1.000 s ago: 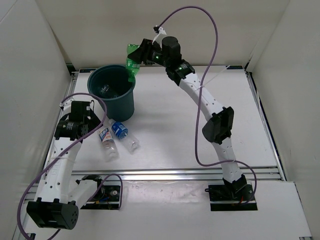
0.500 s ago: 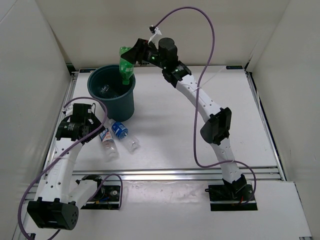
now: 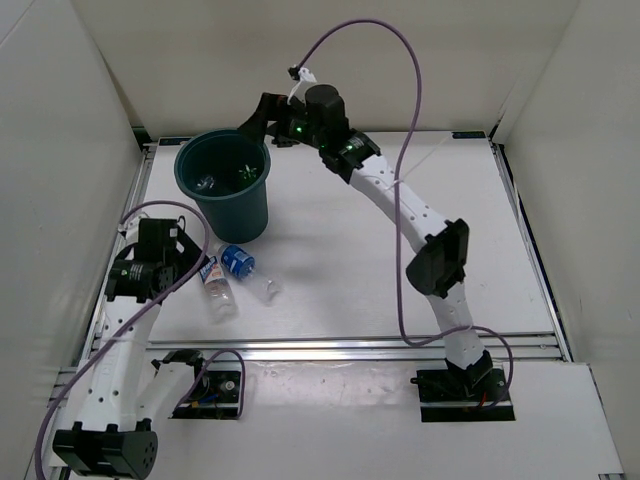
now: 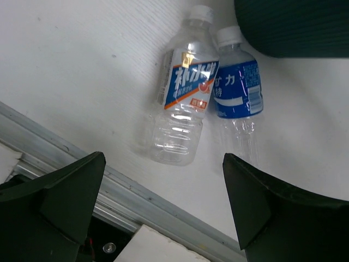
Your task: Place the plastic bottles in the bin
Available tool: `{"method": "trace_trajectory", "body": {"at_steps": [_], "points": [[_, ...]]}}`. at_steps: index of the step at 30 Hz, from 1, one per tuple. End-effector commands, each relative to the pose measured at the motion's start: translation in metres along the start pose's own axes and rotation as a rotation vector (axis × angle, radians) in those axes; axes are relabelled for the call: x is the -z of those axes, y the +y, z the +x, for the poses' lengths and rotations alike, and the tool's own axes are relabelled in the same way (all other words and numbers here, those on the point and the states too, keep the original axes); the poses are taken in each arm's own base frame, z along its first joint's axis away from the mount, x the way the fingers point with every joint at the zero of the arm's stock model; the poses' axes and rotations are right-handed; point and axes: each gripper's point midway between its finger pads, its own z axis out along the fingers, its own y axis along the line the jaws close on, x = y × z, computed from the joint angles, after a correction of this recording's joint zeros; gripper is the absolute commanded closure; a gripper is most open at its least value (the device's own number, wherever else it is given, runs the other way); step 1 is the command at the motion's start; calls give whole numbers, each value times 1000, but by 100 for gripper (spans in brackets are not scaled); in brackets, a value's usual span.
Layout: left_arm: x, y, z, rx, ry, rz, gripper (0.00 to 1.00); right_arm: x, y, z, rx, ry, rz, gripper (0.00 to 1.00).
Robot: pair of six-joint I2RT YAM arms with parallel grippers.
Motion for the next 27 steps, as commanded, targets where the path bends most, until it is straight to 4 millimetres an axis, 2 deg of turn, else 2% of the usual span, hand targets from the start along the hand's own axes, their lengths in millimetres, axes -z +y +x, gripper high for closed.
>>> {"method": "trace_trajectory", "body": {"at_steps": [1, 2, 3, 5, 6, 7, 8, 10, 13, 14, 18, 21, 23, 24, 25, 27], "points": [[-8, -11, 16, 15, 36, 89, 0, 81, 39, -80, 140, -137, 58, 0], [-20, -10, 26, 19, 59, 84, 0, 83, 18, -58, 135, -74, 105, 0], [-25, -8, 32, 41, 70, 75, 0, 104, 25, -65, 149, -84, 126, 0], [-43, 1, 52, 43, 137, 13, 0, 116, 15, -48, 154, -36, 164, 0], [-46, -1, 52, 65, 146, 4, 0, 127, 8, -36, 159, 5, 198, 0], [-55, 3, 61, 51, 186, -35, 0, 136, 10, -35, 169, 15, 203, 0], [-55, 3, 61, 66, 187, -37, 0, 136, 3, -27, 162, 40, 226, 0], [-67, 2, 62, 57, 202, -68, 0, 144, -2, -18, 179, 79, 244, 0], [-76, -2, 56, 35, 173, -75, 0, 153, 2, -23, 202, 70, 248, 0], [-77, -7, 48, 43, 141, -61, 0, 155, -4, -24, 211, 77, 262, 0], [-85, -14, 44, 46, 131, -52, 0, 161, -13, -30, 216, 75, 285, 0], [-92, -21, 47, 30, 132, -38, 0, 163, -21, -35, 222, 67, 301, 0], [-97, -21, 52, 14, 140, -51, 0, 165, -33, -31, 209, 88, 310, 0], [-98, -21, 55, 6, 142, -47, 0, 167, -30, -34, 212, 80, 306, 0], [-101, -17, 61, -1, 159, -63, 0, 168, -35, -32, 196, 86, 308, 0], [-106, -21, 61, -5, 144, -55, 0, 172, -42, -37, 188, 84, 308, 0]]}}
